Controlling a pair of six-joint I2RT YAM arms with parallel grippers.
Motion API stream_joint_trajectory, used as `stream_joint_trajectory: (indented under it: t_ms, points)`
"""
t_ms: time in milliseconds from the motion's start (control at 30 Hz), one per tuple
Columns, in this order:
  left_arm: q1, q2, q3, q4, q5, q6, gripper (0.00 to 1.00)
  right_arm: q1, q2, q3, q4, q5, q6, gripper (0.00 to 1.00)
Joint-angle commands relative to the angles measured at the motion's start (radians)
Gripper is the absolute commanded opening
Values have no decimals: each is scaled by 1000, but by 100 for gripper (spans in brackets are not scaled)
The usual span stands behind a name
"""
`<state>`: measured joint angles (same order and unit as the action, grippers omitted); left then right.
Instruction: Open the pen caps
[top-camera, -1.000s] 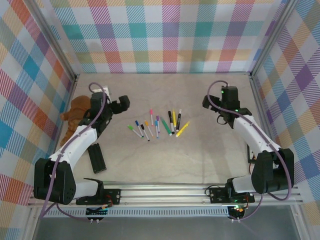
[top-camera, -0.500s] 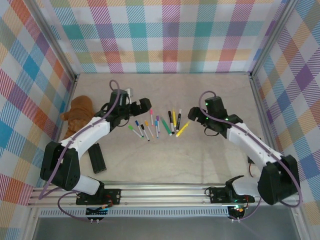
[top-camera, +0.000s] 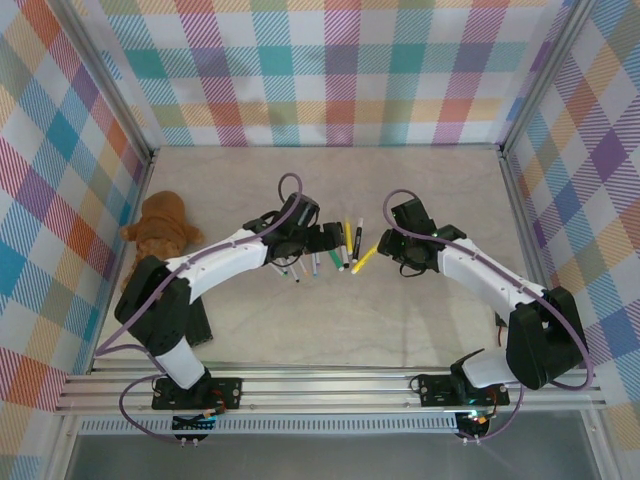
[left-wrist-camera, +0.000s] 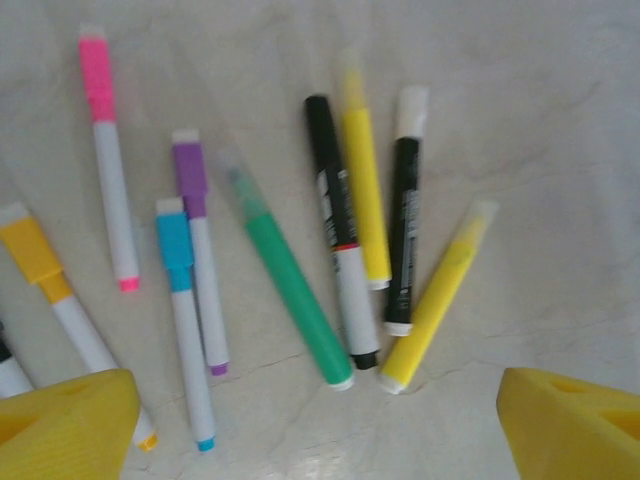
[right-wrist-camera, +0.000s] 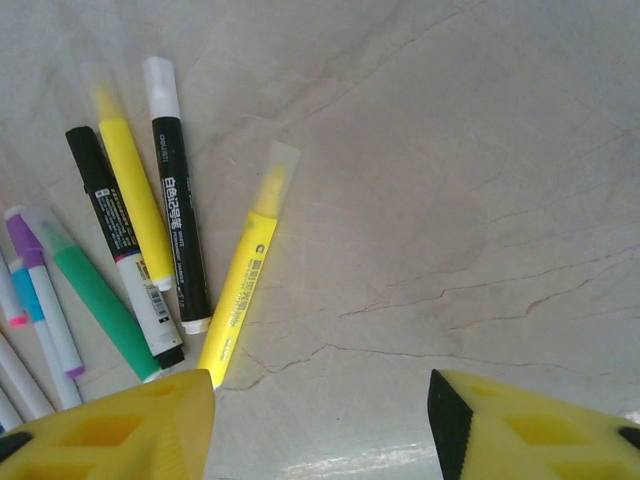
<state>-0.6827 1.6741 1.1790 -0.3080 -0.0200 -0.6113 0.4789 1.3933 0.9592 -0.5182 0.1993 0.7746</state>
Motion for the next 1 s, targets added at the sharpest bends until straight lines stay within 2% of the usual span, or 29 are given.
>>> stream_joint_trajectory:
  t_ms: [0, 67, 100, 133, 267, 400, 467, 733, 967]
  points:
    - [-33, 32, 28, -41, -44, -46, 86, -3, -3, -20, -17, 14, -14, 44]
    - [-57, 53, 50, -58, -69, -50, 80, -4, -10, -31, -13, 14, -20, 39]
    - [-71, 66, 68, -75, -84, -48, 76, -6, -12, -37, -12, 15, -20, 33]
    - [-84, 80, 89, -93, -99, -45, 72, -9, -16, -45, -9, 15, -18, 33]
    - [-121, 141, 166, -174, -160, -45, 67, -29, -22, -70, 16, -14, -27, 32]
    - [-134, 197, 227, -247, -220, -64, 64, -55, -29, -91, 41, -54, -45, 40]
    - [-134, 217, 238, -257, -235, -71, 58, -69, -41, -100, 45, -63, -49, 42]
    - [-133, 285, 285, -258, -234, -82, 50, -135, -83, -131, 58, -113, -74, 41]
    - [-134, 326, 318, -262, -231, -67, 46, -149, -99, -146, 63, -121, -72, 42]
